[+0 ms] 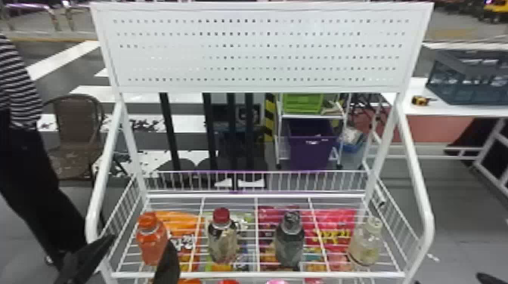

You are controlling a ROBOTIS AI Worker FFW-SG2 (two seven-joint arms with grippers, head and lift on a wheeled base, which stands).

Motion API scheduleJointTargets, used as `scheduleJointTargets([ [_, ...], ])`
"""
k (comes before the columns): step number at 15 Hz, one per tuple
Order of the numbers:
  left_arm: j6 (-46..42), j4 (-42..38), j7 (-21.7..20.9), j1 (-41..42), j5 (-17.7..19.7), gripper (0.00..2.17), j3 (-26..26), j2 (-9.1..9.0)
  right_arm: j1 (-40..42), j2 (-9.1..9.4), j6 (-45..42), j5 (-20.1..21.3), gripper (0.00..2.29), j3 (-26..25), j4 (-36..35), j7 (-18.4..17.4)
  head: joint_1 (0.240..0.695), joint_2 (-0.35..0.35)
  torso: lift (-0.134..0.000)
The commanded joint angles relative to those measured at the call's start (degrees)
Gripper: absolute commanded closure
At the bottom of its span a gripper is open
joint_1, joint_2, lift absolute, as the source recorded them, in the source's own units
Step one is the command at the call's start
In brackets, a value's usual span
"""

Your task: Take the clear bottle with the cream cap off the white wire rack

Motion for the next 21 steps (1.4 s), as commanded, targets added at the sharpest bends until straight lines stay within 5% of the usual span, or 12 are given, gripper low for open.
scheduleJointTargets([
  [1,0.0,-0.1,0.0,-0.1,0.0,0.14,0.0,-0.08,0.0,0.05,0.0,0.0,0.1,0.0,0.0,0.0,0.499,0.0,0.0],
  [12,0.4,-0.4,-0.1,0.2,0.0,0.14,-0.4,0.01,-1.2,0.05,0.0,-0.3,0.1,0.4,1.8,-0.2,0.499,0.0,0.0],
  [21,3.3,-0.5,-0.2,0.4,-1.4,0.14,-1.9,0.28,-26.5,0.05,-6.5,4.8,0.11,5.8,35.9,-4.8,0.499,0.0,0.0],
])
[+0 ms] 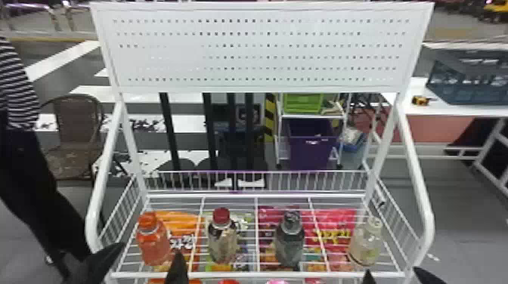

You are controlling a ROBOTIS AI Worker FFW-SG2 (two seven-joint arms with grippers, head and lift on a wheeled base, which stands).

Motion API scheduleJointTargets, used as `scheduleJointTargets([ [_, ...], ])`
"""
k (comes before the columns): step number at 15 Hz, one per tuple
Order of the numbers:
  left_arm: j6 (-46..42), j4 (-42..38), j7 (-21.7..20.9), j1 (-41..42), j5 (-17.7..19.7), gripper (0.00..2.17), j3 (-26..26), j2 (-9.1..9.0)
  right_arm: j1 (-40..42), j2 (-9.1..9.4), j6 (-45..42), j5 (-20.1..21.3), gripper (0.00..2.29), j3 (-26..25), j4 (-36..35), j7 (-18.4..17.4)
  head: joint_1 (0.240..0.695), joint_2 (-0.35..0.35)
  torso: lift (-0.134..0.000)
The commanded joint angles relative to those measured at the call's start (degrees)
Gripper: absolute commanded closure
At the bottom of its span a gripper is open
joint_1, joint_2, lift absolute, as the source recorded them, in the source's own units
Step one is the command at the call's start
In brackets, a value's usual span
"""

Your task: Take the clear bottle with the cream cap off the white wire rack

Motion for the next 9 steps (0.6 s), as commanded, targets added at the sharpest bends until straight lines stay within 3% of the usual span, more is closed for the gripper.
scheduleJointTargets([
  [1,1.4,-0.1,-0.1,-0.1,-0.3,0.14,-0.5,0.01,-5.0,0.05,1.2,1.3,0.11,1.8,6.1,-1.1,0.499,0.0,0.0],
  [6,1.5,0.0,-0.1,-0.1,-0.3,0.14,-0.5,0.28,-11.2,0.05,0.2,1.9,0.11,3.2,15.6,-7.8,0.499,0.0,0.0],
  [9,1.5,0.3,-0.1,-0.1,-0.3,0.14,-0.5,0.28,-15.1,0.05,-0.7,0.7,0.11,3.0,19.8,-7.8,0.499,0.0,0.0],
])
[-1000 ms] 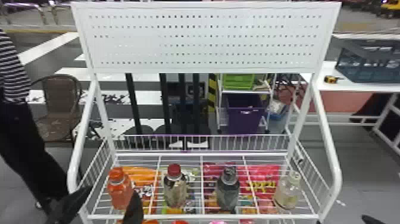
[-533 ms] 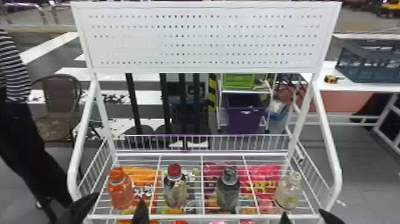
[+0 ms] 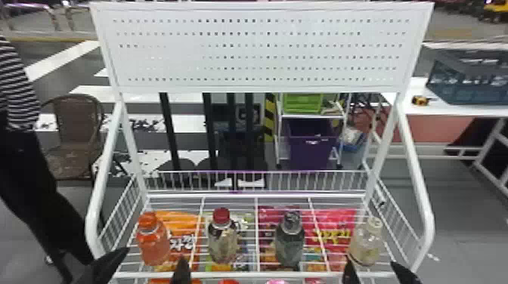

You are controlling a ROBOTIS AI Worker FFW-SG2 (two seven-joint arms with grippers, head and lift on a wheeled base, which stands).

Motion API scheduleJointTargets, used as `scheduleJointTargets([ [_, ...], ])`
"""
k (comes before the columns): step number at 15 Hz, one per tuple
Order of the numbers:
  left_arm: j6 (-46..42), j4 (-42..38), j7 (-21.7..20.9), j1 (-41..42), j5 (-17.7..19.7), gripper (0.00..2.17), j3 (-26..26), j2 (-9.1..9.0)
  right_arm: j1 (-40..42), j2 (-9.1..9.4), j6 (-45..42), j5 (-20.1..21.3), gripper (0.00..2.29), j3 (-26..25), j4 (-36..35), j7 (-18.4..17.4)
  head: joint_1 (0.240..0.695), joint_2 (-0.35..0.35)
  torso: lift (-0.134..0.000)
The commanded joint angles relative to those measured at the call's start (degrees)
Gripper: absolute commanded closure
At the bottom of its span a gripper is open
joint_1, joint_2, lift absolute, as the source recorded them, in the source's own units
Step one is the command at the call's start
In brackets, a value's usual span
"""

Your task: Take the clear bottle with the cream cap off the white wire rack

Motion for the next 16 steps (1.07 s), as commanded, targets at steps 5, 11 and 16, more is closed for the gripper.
scheduleJointTargets([
  [5,0.0,0.0,0.0,0.4,0.0,0.14,0.2,0.18,-7.5,0.05,-0.6,0.1,0.11,0.6,5.5,0.4,0.499,0.0,0.0],
  [11,1.6,-1.6,0.0,1.3,-0.4,0.14,0.5,0.35,-9.5,0.05,-0.6,-0.1,1.37,0.9,7.2,0.2,0.499,0.0,0.0],
  [16,2.8,-2.2,0.1,1.2,-0.7,0.14,0.2,0.35,-4.0,0.05,0.6,-0.4,1.5,1.1,-2.3,0.0,0.499,0.0,0.0],
])
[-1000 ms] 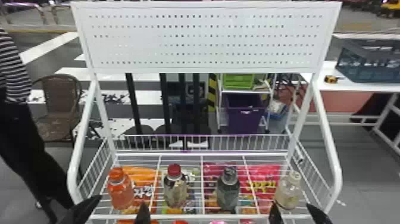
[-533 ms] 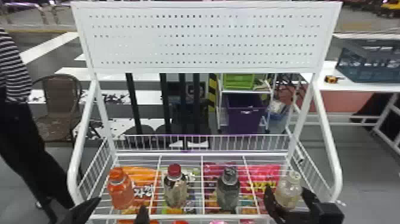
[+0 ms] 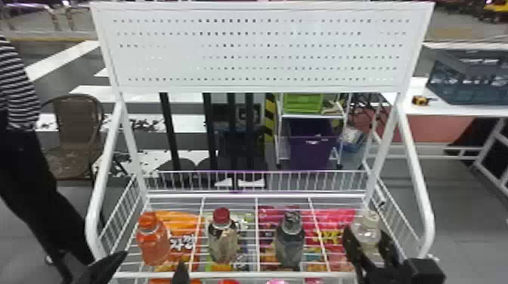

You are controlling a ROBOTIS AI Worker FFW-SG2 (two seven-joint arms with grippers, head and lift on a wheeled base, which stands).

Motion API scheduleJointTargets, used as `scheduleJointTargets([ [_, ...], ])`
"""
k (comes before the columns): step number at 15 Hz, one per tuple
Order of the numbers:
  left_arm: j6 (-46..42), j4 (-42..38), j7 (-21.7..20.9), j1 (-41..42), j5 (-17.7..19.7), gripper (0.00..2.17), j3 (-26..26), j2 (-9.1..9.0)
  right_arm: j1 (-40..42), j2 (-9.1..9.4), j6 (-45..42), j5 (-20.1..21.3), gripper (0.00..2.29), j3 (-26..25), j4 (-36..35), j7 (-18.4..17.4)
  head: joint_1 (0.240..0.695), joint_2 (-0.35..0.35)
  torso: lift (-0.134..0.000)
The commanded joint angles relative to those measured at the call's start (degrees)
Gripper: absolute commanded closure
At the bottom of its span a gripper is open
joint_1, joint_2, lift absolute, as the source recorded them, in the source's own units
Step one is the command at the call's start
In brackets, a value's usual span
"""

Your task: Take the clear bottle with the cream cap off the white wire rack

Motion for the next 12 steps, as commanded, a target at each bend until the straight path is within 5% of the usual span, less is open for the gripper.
scheduleJointTargets([
  [1,0.1,-0.2,0.2,0.0,0.0,0.14,0.0,-0.08,4.1,0.05,2.9,0.5,1.5,0.1,-7.7,0.0,0.499,0.0,0.0],
  [6,-0.3,-0.4,0.3,0.1,-0.1,0.14,0.0,0.01,16.9,-0.35,14.9,2.0,1.5,0.0,-30.7,1.2,0.499,0.0,0.0],
  [12,-1.8,0.1,0.5,0.1,-0.2,0.14,0.8,-0.08,31.8,-1.23,15.4,0.2,1.5,-3.2,-45.3,4.3,0.499,0.0,0.0],
])
